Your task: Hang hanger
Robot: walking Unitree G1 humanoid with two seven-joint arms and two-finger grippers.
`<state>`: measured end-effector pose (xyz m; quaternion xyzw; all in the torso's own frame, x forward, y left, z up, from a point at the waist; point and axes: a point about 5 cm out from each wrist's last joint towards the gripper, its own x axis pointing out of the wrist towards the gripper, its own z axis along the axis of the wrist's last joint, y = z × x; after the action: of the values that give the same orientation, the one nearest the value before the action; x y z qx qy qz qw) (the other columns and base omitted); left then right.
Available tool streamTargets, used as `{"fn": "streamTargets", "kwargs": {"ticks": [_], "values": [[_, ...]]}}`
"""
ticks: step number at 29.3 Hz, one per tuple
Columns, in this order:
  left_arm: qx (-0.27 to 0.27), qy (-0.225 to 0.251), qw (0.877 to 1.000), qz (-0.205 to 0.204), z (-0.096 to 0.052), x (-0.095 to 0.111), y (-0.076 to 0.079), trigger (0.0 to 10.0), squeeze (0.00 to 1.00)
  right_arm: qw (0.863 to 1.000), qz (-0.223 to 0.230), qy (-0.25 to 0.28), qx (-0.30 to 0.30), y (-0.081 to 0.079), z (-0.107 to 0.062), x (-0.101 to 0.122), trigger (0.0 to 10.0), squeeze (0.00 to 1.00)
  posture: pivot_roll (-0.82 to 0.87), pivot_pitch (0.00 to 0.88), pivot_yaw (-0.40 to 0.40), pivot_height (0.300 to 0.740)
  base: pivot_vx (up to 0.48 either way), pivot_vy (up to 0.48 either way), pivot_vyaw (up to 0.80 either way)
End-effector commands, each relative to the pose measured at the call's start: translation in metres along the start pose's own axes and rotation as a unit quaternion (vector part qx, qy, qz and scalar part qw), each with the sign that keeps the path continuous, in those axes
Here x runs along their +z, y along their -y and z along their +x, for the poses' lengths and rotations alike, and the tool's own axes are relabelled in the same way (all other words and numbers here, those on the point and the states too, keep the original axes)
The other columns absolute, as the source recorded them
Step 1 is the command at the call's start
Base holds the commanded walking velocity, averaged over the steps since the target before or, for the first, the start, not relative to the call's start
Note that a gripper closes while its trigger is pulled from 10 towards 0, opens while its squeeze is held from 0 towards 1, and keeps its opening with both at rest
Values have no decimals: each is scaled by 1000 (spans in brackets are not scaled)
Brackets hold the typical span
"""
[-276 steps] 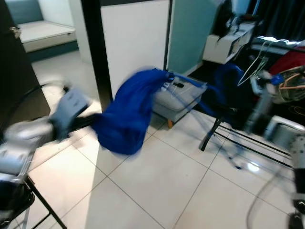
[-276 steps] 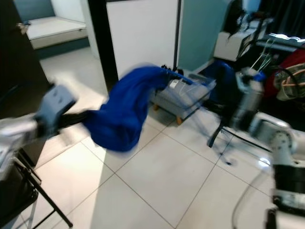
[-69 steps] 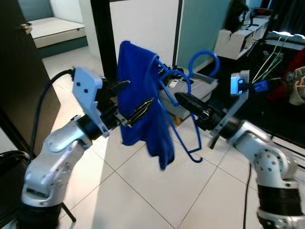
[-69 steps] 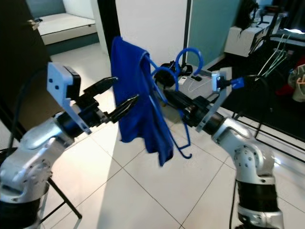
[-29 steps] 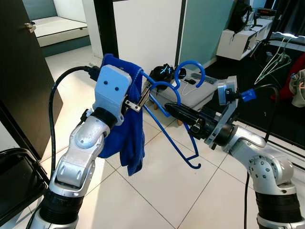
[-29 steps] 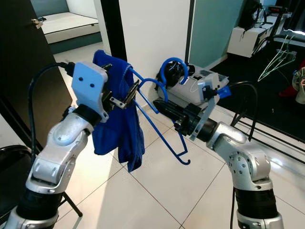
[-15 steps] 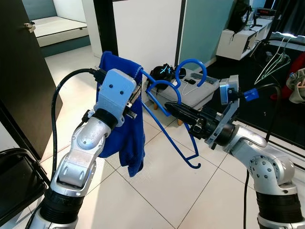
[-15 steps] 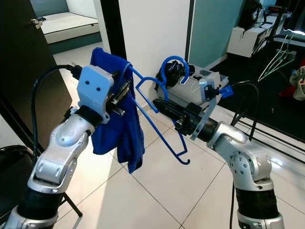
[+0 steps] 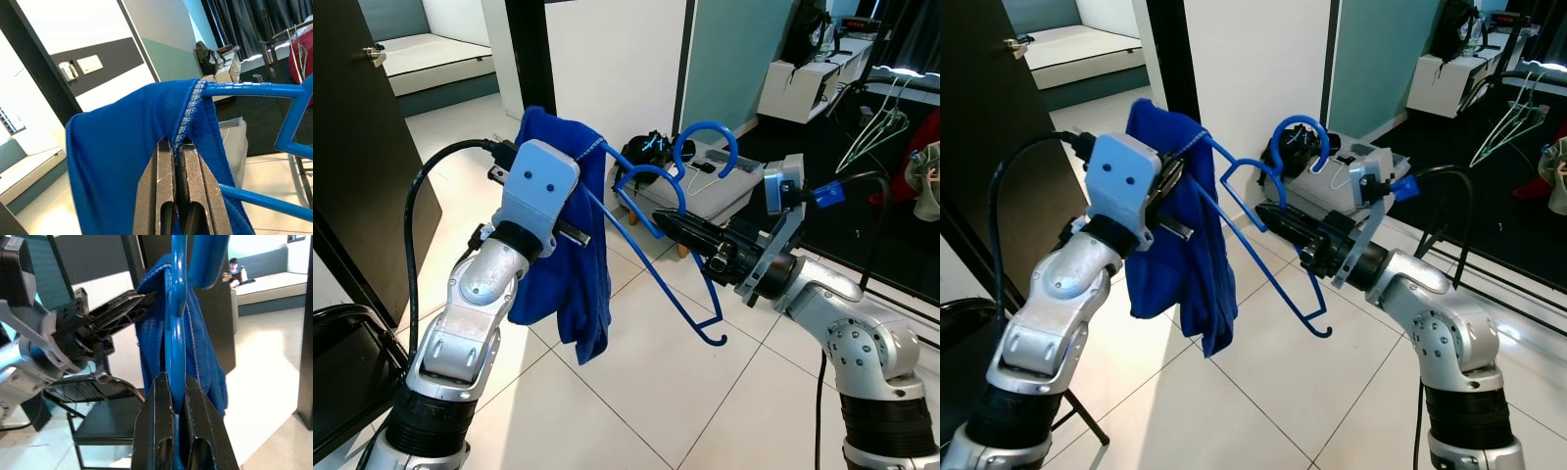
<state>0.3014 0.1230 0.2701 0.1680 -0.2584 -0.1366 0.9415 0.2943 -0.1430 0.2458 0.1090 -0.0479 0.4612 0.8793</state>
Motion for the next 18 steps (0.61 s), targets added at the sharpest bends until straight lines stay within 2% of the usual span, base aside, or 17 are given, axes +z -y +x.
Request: {"fn": "streamTargets", "kwargs": {"ticks": [1, 4, 5, 7, 12, 14, 18], "values": [[6, -6, 1000, -3, -2, -3, -4, 0, 0, 1000, -20, 7, -18, 4, 1, 6, 10000, 0, 32, 0, -2, 740, 0, 0, 0], [30, 14, 998, -51, 1, 6, -15, 0, 0, 993, -25, 1, -116, 28, 2, 3, 10000, 0, 38, 0, -6, 740, 0, 0, 0], [30, 14, 998, -51, 1, 6, -15, 0, 0, 993, -25, 1, -116, 28, 2, 3, 10000, 0, 38, 0, -6, 740, 0, 0, 0], [49, 22, 997, -60, 0, 10, -29, 0, 0, 985, -25, 16, -173, 44, -1, 8, 10000, 0, 39, 0, -6, 740, 0, 0, 0], [52, 23, 997, -60, 0, 11, -31, 0, 0, 983, -25, 20, -183, 46, -2, 10, 10000, 0, 39, 0, -6, 740, 0, 0, 0], [55, 25, 996, -71, -1, 11, -33, 0, 0, 976, -14, 44, -211, 55, -6, 18, 10000, 0, 45, 0, -9, 740, 0, 0, 0], [48, 26, 995, -80, -1, 11, -30, 0, 0, 975, -8, 57, -213, 57, -6, 22, 10000, 0, 44, 0, -10, 740, 0, 0, 0]]}}
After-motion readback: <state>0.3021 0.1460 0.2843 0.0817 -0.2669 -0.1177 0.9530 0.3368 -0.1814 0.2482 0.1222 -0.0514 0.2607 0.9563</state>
